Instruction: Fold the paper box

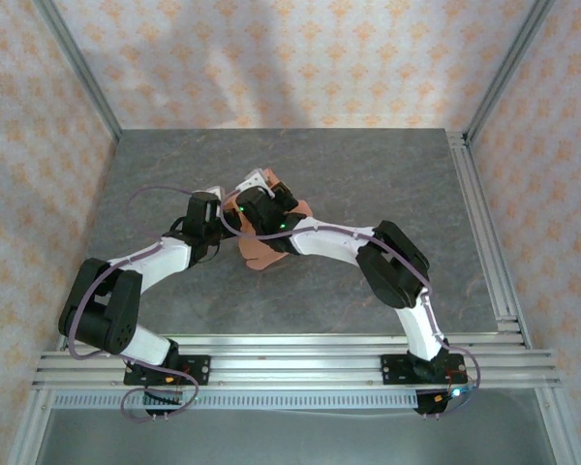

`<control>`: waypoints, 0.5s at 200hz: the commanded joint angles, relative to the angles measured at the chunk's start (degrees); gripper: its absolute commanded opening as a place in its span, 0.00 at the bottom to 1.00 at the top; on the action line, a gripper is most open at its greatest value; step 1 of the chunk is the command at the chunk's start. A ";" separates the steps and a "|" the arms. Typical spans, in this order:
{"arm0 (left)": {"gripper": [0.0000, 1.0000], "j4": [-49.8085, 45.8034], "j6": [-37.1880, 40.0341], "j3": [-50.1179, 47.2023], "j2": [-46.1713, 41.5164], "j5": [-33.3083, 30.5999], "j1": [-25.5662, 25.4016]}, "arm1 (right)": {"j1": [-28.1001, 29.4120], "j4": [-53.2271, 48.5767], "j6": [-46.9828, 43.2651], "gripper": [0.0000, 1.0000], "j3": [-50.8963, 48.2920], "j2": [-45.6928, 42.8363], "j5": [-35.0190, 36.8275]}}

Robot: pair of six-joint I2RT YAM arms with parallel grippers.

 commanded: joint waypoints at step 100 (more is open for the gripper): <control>0.00 4.51 1.32 0.96 -1.64 3.87 -0.55 | -0.16 -4.09 -1.32 0.00 2.30 2.81 3.21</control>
